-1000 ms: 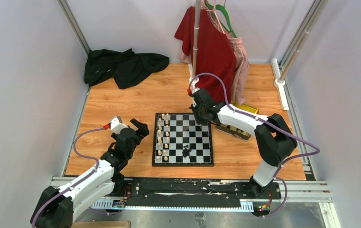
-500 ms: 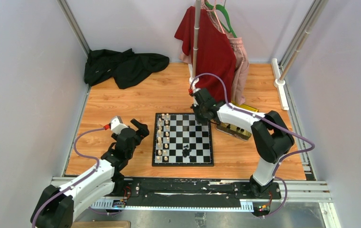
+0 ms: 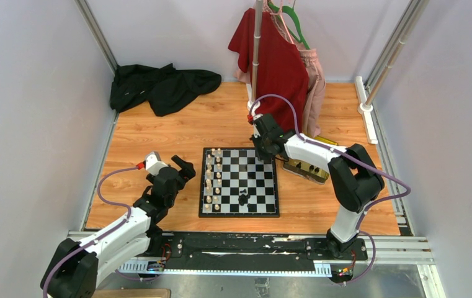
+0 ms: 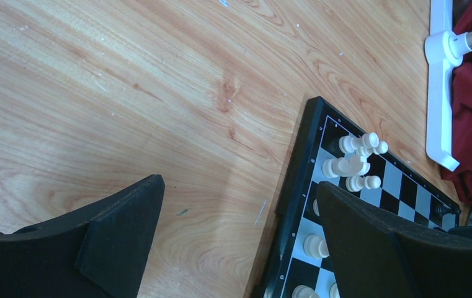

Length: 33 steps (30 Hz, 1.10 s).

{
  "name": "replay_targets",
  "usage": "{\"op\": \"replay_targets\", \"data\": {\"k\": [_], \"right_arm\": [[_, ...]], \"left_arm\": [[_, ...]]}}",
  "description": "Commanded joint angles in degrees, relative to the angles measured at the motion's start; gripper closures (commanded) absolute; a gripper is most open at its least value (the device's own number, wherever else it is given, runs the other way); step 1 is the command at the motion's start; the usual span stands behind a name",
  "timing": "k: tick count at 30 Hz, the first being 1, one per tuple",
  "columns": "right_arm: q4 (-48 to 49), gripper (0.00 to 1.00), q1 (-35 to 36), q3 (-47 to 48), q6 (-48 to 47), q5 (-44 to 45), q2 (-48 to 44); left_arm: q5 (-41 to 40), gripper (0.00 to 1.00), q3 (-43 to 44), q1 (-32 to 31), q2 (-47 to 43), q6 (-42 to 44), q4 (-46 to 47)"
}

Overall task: Set up the chess pieces on the board
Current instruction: Place the chess piece on the chessboard.

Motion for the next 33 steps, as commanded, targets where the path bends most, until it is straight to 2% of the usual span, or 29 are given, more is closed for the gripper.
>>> {"op": "replay_targets", "data": {"k": [1,19,22,29,33], "right_arm": [[-0.7,1.0,-0.8,1.5,-0.5,-2.1,0.7],[-3.8,0.98,-0.8,2.3,-0.1,-1.6,-0.1],[-4.4,0.94,-0.8,2.8,-0.2,-1.5,0.3],[-4.9,0.75,-0.6,3.3,-1.2,-1.4,0.2],[-5.3,0.69,-0.7,3.8,-2.0,-1.2,-0.5]], "left_arm": [[-1.8,0.0,-0.5,0.4,0.0,0.3,1.8],[-1.1,0.0,-0.8,0.4,-1.0,0.2,1.7],[-1.2,0.0,-0.7,0.4,-0.9,0.3,1.7],[-1.0,0.0,-0.6,0.4,-0.6,0.4,1.7],[-0.8,0.0,-0.5,0.4,-0.7,0.4,1.7]]}}
